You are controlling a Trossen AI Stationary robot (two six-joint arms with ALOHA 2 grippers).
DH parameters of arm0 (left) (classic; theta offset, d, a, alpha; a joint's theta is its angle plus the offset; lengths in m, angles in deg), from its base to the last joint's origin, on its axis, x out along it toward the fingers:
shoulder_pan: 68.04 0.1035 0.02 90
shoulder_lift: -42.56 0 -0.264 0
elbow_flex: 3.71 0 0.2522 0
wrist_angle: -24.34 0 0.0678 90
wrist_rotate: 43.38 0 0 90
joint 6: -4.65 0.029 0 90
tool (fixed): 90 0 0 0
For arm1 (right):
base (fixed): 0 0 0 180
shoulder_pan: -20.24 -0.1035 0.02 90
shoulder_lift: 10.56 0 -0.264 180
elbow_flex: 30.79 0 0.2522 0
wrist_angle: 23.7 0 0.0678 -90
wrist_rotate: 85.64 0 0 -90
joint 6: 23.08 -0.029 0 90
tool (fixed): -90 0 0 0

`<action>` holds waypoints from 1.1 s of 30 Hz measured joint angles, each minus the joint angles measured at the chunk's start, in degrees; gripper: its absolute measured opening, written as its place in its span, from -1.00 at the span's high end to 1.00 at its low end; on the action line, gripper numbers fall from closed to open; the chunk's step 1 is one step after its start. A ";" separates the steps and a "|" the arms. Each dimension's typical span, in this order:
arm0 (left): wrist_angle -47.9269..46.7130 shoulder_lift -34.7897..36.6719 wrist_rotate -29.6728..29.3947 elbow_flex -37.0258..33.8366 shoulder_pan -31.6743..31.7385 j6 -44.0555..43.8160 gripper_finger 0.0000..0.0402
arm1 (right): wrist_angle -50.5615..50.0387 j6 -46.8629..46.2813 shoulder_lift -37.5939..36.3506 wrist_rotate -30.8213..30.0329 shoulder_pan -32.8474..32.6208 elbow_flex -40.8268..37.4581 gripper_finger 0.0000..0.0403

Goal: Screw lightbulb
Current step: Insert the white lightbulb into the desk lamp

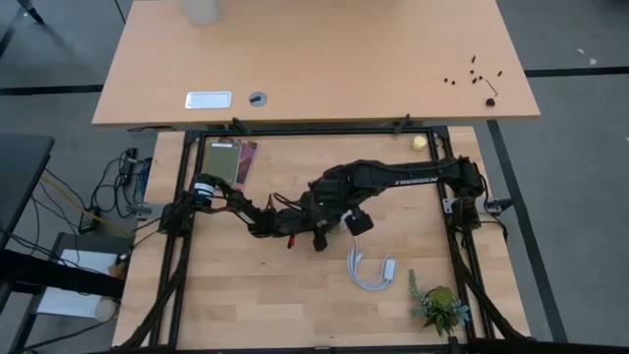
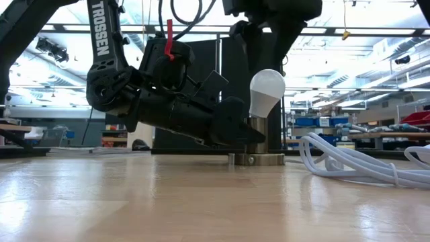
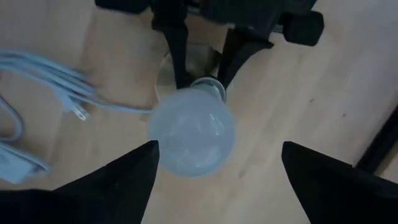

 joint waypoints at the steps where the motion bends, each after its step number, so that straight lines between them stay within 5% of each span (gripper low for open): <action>1: -0.01 0.00 0.00 0.00 0.00 0.00 0.07 | 0.23 0.60 -0.01 -0.39 -0.21 -0.67 -0.74; 17: -0.03 -0.02 -0.02 0.00 0.02 0.00 0.07 | 8.57 1.04 0.09 -4.18 -2.54 -10.74 -0.73; 33: 0.03 -0.04 0.04 -0.04 0.02 -0.04 0.07 | 17.92 1.83 0.02 0.24 1.13 -18.17 -0.66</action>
